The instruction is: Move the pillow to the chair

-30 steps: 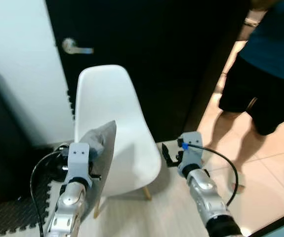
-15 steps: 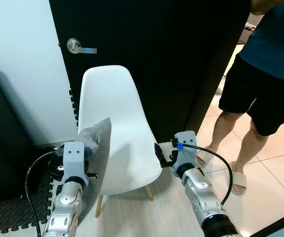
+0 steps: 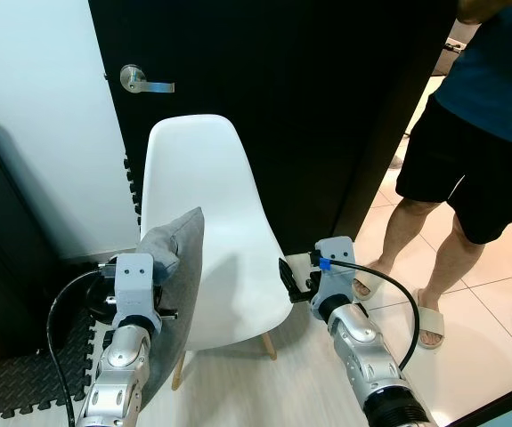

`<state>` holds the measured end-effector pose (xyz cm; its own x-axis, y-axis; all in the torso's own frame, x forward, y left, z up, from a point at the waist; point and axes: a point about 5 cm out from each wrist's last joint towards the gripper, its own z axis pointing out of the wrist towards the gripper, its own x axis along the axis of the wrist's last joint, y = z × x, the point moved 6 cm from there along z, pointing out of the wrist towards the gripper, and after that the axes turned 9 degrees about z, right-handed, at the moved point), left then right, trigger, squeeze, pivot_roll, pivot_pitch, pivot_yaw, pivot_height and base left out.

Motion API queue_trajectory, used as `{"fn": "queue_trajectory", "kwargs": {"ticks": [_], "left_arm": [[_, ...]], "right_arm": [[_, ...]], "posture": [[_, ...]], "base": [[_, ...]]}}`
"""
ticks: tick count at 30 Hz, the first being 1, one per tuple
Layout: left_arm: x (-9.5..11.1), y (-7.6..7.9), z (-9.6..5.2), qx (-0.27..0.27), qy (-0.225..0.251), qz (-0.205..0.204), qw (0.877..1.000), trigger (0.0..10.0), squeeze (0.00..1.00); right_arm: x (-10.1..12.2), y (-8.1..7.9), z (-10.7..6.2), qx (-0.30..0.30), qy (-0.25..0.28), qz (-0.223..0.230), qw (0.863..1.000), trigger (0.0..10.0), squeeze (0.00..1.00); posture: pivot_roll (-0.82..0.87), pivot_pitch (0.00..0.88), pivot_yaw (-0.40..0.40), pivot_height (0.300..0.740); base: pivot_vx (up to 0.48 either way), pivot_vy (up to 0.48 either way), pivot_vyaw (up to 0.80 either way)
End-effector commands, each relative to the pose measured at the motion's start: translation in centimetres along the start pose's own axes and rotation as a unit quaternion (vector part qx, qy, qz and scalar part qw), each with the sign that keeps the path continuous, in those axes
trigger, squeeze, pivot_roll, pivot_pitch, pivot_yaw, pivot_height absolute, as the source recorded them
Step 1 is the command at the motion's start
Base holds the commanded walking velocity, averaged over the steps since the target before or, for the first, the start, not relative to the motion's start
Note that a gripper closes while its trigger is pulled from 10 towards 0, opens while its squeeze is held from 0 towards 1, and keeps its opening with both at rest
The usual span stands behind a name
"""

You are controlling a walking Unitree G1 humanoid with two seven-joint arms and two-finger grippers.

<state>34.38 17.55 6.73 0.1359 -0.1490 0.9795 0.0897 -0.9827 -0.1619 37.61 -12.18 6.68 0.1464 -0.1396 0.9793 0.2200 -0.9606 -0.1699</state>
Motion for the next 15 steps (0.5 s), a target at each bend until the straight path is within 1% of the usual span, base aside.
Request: {"fn": "queue_trajectory", "kwargs": {"ticks": [1, 15], "left_arm": [[2.33, -0.04, 0.04, 0.001, 0.048, -0.014, 0.999, 10.0, 0.0], [2.46, -0.04, -0.04, 0.001, 0.051, -0.018, 0.999, 10.0, 0.0]], "right_arm": [[-0.13, -0.1, 0.11, 0.002, -0.001, 0.002, 1.0, 10.0, 0.0], [-0.23, -0.01, -0.03, 0.003, -0.001, 0.001, 1.0, 10.0, 0.0]], "posture": [[0.05, 0.041, -0.013, 0.74], [0.05, 0.033, -0.012, 0.74]], "base": [[0.33, 0.0, 0.0], [0.342, 0.0, 0.0]]}}
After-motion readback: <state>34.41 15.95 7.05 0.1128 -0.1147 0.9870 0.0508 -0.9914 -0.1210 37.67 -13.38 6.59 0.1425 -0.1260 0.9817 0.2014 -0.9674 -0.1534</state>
